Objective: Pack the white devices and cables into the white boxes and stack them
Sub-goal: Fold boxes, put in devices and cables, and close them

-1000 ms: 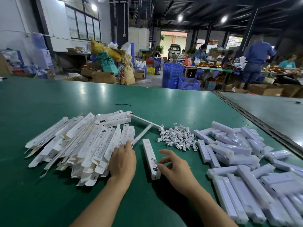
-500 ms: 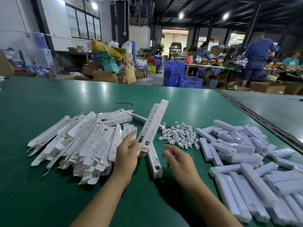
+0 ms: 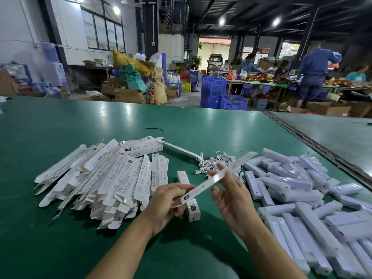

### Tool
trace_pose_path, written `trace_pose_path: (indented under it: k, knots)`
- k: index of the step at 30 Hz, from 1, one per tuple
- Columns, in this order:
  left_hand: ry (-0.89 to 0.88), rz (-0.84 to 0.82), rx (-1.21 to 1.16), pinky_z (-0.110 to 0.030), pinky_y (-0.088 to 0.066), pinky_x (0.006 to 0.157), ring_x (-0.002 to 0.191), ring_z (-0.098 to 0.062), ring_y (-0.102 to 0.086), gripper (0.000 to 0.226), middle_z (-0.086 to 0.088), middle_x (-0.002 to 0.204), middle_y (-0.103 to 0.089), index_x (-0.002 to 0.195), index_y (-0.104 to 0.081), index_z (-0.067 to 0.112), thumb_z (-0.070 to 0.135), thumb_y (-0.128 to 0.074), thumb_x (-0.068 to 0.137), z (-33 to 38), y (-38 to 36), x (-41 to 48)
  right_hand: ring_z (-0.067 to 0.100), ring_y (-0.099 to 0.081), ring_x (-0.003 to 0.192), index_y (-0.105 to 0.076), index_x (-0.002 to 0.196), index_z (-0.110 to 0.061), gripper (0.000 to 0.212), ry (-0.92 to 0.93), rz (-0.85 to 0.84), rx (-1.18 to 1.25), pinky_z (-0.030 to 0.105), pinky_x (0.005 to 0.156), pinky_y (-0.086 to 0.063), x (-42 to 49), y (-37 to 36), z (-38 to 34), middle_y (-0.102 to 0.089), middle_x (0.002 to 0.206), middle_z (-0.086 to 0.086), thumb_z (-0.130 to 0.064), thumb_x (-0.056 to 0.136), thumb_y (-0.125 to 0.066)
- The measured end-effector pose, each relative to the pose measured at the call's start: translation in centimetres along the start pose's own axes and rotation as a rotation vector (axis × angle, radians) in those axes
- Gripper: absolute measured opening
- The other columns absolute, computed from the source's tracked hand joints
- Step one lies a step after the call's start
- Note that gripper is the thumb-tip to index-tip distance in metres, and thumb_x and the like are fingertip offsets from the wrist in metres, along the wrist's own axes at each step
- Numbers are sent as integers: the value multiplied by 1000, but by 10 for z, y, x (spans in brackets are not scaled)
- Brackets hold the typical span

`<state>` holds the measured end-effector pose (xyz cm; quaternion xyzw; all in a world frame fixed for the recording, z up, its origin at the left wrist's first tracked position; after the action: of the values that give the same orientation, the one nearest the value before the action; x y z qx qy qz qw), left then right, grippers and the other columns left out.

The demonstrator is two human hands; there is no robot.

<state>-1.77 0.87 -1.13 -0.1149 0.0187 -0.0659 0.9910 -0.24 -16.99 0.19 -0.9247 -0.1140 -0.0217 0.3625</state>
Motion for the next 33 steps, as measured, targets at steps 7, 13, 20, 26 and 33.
trace_pose_path:
  k: [7, 13, 20, 26, 33]
  knots:
    - [-163, -33, 153, -21, -44, 52, 59, -12, -51, 48, 0, 67, -60, 109, -74, 29, 56, -78, 70, 3, -1, -6, 13, -54, 53, -63, 104, -10, 36, 42, 173, -130, 19, 53, -49, -1, 3, -5, -69, 84, 5, -33, 77, -66]
    - [-181, 62, 247, -28, -54, 65, 60, -16, -62, 12, -6, 89, -76, 100, -77, 15, 15, -72, 89, 3, -7, -8, 8, -49, 52, -73, 75, -14, 13, 87, 190, -236, 16, 50, -46, 0, 8, -5, -67, 73, 5, -26, 79, -69]
    - [-212, 108, 191, -31, -55, 59, 55, -18, -62, 22, -5, 78, -74, 112, -71, 18, 12, -69, 91, -1, -12, -6, 7, -50, 49, -64, 92, -14, 20, 96, 209, -164, 17, 50, -45, 5, 9, 1, -63, 73, 2, -26, 77, -71]
    - [-215, 59, 42, -27, -55, 65, 74, -23, -71, 33, -9, 83, -70, 121, -65, 36, 22, -64, 91, -1, -15, -6, 13, -69, 77, -38, 130, -47, 66, 301, 316, -721, 20, 66, -51, 2, 13, 2, -57, 121, -14, -17, 84, -75]
    - [-239, 55, 85, -36, -57, 90, 96, -18, -68, 35, -12, 104, -72, 116, -71, 42, 42, -65, 82, -4, -14, -5, 3, -58, 114, -55, 121, -46, 44, 424, -112, -1092, 22, 91, -51, -7, 3, 14, -45, 143, -13, -34, 82, -72]
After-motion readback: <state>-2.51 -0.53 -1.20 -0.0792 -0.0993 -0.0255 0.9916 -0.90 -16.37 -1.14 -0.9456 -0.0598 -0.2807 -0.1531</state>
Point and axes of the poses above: each hand's wrist, its own x-axis towards the middle knuckle, its own y-axis out of the back of the hand, z = x × y, the point moved 1 cm from there along x, towards the middle knuckle
